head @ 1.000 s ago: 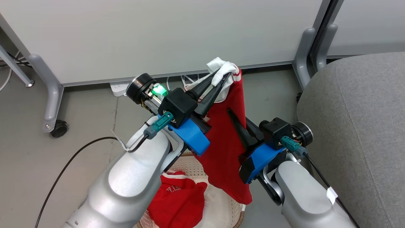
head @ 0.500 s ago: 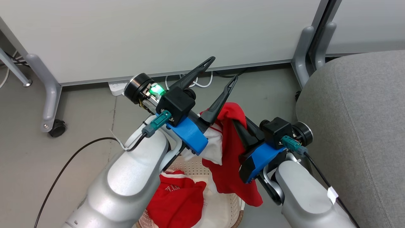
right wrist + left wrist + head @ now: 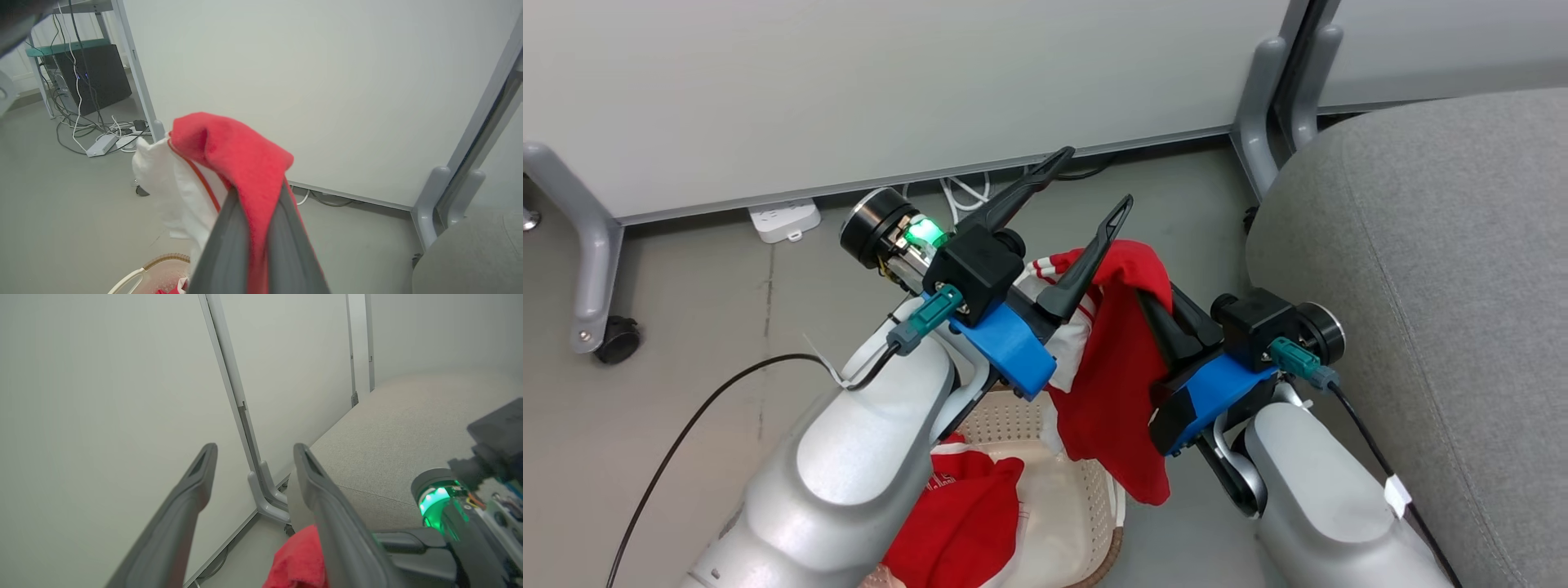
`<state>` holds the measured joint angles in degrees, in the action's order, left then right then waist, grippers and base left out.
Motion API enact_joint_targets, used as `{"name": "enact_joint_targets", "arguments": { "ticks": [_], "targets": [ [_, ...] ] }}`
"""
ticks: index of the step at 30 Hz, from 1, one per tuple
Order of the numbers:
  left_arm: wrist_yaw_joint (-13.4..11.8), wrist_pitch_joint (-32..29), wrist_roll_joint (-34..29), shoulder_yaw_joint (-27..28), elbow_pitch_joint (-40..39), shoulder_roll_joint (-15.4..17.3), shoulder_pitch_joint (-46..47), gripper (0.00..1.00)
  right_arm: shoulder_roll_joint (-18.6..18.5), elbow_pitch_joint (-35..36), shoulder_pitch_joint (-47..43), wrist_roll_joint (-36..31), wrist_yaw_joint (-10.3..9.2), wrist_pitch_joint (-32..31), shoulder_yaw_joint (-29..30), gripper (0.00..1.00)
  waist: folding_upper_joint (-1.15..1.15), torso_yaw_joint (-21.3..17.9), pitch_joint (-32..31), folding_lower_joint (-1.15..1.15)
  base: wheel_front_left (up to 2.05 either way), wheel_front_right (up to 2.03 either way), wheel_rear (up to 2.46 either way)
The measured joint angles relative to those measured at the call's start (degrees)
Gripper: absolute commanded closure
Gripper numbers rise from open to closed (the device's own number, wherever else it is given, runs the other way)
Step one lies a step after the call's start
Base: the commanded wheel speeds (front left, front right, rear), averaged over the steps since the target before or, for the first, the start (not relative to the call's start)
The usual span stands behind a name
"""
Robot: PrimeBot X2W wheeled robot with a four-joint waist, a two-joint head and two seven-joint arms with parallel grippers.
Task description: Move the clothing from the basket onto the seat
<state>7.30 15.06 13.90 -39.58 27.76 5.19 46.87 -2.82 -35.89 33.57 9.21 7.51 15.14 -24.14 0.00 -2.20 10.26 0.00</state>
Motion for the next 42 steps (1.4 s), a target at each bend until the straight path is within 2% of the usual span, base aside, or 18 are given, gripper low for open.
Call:
{"name": "enact_joint_targets", "arguments": {
  "ticks": [11,32,42],
  "targets": [
    [0.0,0.0,0.1,-1.7,0.4,0.9,0.4,0.0,0.0,4.1,-0.6,-0.1,0.0,0.0,6.1,1.0,0.0,-6.3,2.3,0.0,0.0,0.0,0.0],
    [0.2,-0.4,1.2,-7.5,1.0,1.5,0.2,0.0,-0.1,13.3,-8.0,-1.6,0.0,0.0,19.5,1.0,0.0,-20.1,6.3,0.0,0.0,0.0,0.0],
    [0.2,-1.2,1.6,-9.5,0.4,2.0,0.1,0.0,-0.1,16.4,-13.2,-1.0,0.0,0.0,23.8,1.0,0.0,-23.8,9.1,-0.01,0.0,0.0,0.0]
  ]
}}
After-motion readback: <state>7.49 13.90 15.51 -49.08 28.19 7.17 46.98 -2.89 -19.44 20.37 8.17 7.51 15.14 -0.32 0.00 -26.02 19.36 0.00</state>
